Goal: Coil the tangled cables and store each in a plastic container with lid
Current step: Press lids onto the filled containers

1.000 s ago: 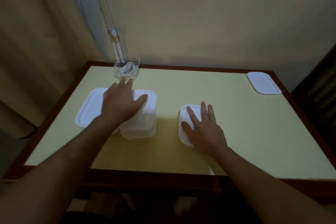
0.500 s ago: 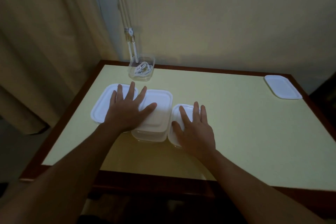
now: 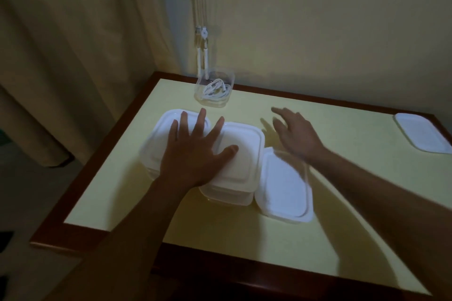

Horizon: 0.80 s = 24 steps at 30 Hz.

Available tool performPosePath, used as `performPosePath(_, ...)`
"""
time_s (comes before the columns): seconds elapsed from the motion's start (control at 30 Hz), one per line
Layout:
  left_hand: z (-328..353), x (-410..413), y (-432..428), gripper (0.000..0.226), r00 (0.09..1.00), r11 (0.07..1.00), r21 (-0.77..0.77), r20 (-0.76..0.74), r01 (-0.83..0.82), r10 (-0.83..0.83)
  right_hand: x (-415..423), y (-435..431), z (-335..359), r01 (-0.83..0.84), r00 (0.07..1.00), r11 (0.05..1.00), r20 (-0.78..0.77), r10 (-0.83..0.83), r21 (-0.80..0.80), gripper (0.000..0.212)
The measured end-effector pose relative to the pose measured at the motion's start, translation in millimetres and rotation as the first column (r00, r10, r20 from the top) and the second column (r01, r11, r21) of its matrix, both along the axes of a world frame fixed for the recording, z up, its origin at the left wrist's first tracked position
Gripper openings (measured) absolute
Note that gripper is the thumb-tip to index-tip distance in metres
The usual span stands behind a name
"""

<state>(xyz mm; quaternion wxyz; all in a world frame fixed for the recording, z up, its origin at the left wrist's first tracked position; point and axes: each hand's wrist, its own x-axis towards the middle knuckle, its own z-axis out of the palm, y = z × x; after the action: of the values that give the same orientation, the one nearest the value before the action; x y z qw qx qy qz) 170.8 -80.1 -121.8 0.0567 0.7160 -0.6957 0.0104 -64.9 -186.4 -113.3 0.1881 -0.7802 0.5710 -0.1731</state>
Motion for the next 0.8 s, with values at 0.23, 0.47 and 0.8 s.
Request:
performPosePath(0.23, -2.7, -1.8, 1.7, 0.1, 0.997, 1.0, -0.008, -0.073, -0.012, 0.012, 80.7, -86.5, 10.0, -0.267, 0.849, 0.95, -0.427, 0.31, 0.16, 0.071)
performPosePath(0.47, -6.8, -1.3, -0.2, 0.097, 0.995, 1.0, -0.017, -0.095, -0.019, 0.017, 115.8, -111.4, -3.4, -0.342, 0.869, 0.928, -0.327, 0.372, 0.147, 0.054)
performPosePath(0.8, -1.6, -3.1, 3.0, 0.099, 0.998, 1.0, 0.006, -0.063, -0.027, 0.028, 30.7, -94.3, -8.9, -0.165, 0.96, 0.985, -0.237, 0.148, -0.052, 0.027)
